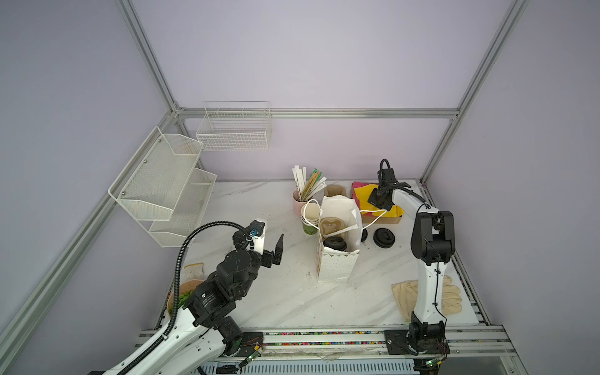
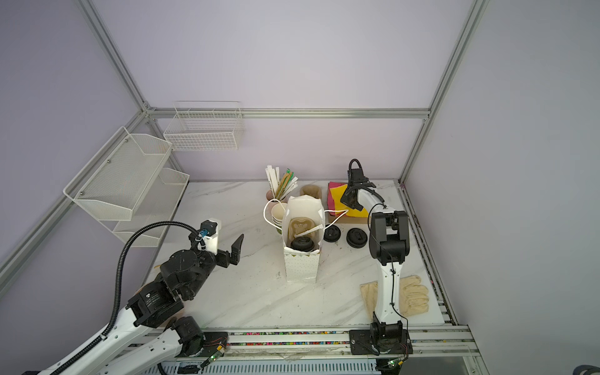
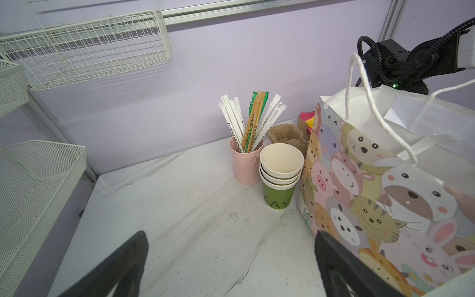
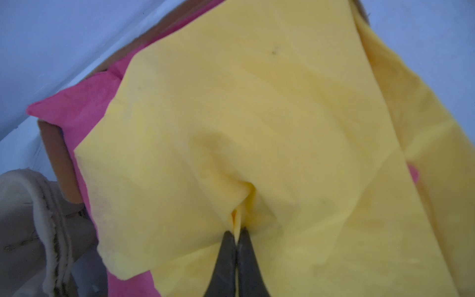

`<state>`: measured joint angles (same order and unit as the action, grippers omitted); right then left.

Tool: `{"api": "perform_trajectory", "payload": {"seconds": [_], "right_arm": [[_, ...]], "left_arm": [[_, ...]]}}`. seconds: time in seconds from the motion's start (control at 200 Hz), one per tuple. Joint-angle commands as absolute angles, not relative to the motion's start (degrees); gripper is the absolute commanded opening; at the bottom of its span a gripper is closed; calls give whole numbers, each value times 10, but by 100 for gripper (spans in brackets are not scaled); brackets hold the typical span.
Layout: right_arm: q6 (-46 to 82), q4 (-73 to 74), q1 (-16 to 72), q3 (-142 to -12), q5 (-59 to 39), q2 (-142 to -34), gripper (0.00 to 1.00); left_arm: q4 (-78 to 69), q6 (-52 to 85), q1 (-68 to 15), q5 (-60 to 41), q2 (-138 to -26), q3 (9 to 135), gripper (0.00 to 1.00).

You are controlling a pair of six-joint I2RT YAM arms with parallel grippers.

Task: Pack the takeout coffee
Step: 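Lift the yellow napkin up off the tray with the right gripper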

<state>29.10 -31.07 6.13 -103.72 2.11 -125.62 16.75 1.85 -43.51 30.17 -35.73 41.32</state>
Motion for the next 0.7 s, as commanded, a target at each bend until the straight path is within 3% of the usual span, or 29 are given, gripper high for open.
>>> {"api": "perform_trajectory", "payload": {"seconds": [0.0,0.37,0.695], "right_arm": [[301,-309,57,-1030,27,-1205,0],[318,-316,57,-1005,27,-1156,0],[319,-291,57,-953,-5,-957,0]], "left_arm": [[138,10,-432,294,-355,385,100],[139,11,-432,293,-353,385,100],[140,13,-432,289,-352,387,100]]}}
